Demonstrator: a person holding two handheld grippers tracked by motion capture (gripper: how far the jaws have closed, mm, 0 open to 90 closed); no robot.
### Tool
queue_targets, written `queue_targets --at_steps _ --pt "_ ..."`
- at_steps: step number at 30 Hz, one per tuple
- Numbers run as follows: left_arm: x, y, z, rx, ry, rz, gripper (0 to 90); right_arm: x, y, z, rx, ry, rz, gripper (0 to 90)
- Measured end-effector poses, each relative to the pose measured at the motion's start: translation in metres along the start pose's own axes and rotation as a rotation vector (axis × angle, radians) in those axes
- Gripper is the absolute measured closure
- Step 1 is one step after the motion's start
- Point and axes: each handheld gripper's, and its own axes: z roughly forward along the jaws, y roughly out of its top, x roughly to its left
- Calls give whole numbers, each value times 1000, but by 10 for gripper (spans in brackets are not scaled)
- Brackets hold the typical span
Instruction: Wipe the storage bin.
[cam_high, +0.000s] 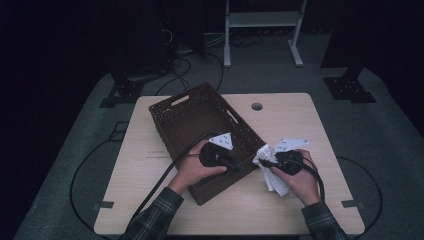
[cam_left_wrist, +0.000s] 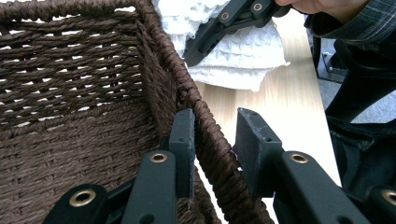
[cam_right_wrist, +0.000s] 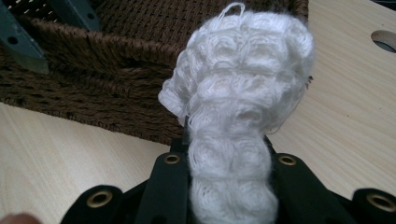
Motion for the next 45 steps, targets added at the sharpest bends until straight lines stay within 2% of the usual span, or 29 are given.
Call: queue_targets --at_steps 11,18,24,28,36,45 --pt "-1 0 0 0 8 11 680 -3 -5 6 -3 5 8 755" --pt "-1 0 0 0 8 10 680 -5 -10 12 19 0 6 755" --pt "-1 0 0 2 7 11 678 -7 -13 16 25 11 27 754" --pt "-1 0 0 3 7 13 677 -7 -16 23 55 9 10 754" --pt "-1 0 0 4 7 13 676 -5 -23 34 100 14 17 753" --pt "-1 0 0 5 4 8 675 -4 -30 46 133 26 2 752"
